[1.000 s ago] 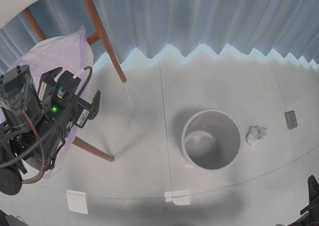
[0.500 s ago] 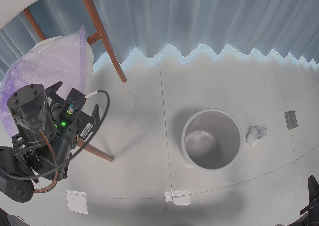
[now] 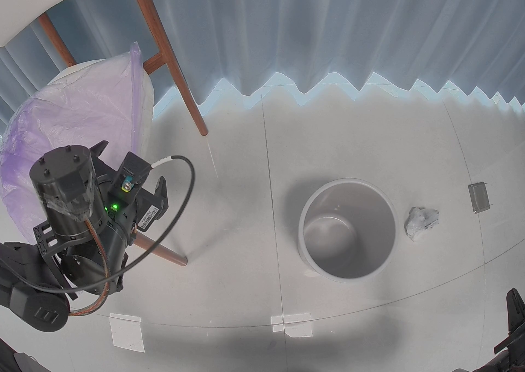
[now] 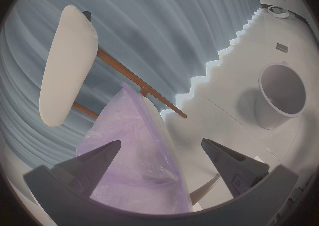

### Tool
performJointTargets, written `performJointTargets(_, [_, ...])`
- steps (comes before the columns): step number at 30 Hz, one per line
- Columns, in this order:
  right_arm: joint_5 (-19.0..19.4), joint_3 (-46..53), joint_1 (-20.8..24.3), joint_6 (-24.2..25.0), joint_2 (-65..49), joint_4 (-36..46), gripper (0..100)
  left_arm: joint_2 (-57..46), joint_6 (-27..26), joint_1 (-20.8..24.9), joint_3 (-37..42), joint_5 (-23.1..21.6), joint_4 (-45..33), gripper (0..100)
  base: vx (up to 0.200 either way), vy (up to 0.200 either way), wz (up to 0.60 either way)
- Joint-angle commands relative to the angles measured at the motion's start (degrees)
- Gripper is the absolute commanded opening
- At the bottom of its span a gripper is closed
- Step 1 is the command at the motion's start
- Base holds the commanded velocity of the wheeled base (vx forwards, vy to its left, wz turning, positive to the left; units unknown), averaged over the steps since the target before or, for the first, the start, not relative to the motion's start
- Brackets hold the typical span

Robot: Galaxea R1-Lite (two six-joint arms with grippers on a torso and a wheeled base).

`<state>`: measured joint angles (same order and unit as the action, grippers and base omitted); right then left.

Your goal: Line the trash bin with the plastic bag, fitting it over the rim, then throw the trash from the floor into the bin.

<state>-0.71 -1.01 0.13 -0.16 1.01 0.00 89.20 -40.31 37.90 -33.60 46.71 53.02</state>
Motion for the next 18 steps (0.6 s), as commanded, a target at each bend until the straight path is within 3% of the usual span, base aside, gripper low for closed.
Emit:
performJointTargets(1, [0.00, 1.01, 0.04, -0.02, -1.01, 0.00, 0, 2.74, -0.03, -0.46, 0.11, -0.04, 1.74, 100, 0.000, 0.000, 0.00])
performJointTargets(18, [0.00, 1.01, 0.04, -0.02, -1.01, 0.00, 0, 4.32, -0.03, -1.43, 0.11, -0.13, 2.18, 100, 0.000, 0.000, 0.00])
